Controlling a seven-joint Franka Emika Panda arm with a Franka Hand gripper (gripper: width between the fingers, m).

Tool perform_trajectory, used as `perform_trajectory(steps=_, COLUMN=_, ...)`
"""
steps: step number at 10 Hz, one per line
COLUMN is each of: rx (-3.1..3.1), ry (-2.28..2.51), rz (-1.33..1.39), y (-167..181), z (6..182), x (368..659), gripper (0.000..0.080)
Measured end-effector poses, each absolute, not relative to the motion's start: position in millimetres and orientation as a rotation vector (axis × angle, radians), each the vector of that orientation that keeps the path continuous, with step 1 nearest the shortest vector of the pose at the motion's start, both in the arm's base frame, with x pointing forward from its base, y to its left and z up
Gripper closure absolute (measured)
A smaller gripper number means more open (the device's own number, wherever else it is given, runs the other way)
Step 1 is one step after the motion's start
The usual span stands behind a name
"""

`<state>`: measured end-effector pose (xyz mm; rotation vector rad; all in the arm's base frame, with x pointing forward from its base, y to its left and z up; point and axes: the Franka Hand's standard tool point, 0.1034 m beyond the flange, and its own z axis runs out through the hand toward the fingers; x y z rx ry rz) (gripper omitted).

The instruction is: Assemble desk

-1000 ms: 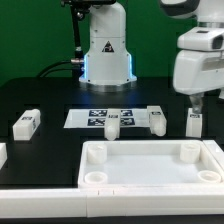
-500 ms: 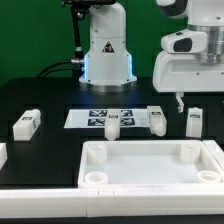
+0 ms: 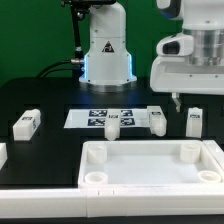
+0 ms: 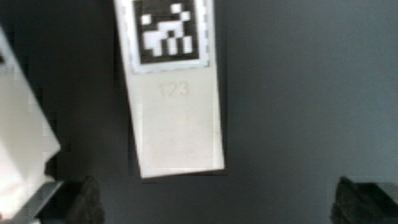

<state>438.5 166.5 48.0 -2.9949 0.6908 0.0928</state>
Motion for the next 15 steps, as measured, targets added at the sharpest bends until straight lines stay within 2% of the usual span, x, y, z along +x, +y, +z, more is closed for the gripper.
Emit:
perform_trajectory(steps=2, rx=-3.002, ry=0.659, rz=0.098, y=172, z=48.4, x=436, gripper=0.015)
perform_trajectory(steps=4, rx=-3.044, ry=0.353, rz=0.194, y=160, z=48.0, x=444, gripper=0.015)
perform_trajectory(steps=7, rx=-2.997, ry=0.214, rz=0.467, y=140, z=43.1, x=456, gripper=0.015)
perform_trajectory(steps=9, rx=-2.961, ry=0.217, rz=0.663, y=138, z=43.2, x=451, gripper=0.015)
perform_trajectory(steps=11, rx=-2.896, ry=0.268, rz=0.877, y=142, z=40.0, x=453, gripper=0.015)
perform_trajectory(steps=13, rx=-2.815, ry=0.285, rz=1.123, y=151, z=49.2, x=452, gripper=0.015)
perform_trajectory(steps=15, rx=-2.767, ry=0.273, rz=1.253, y=152, z=43.7, x=452, gripper=0.015)
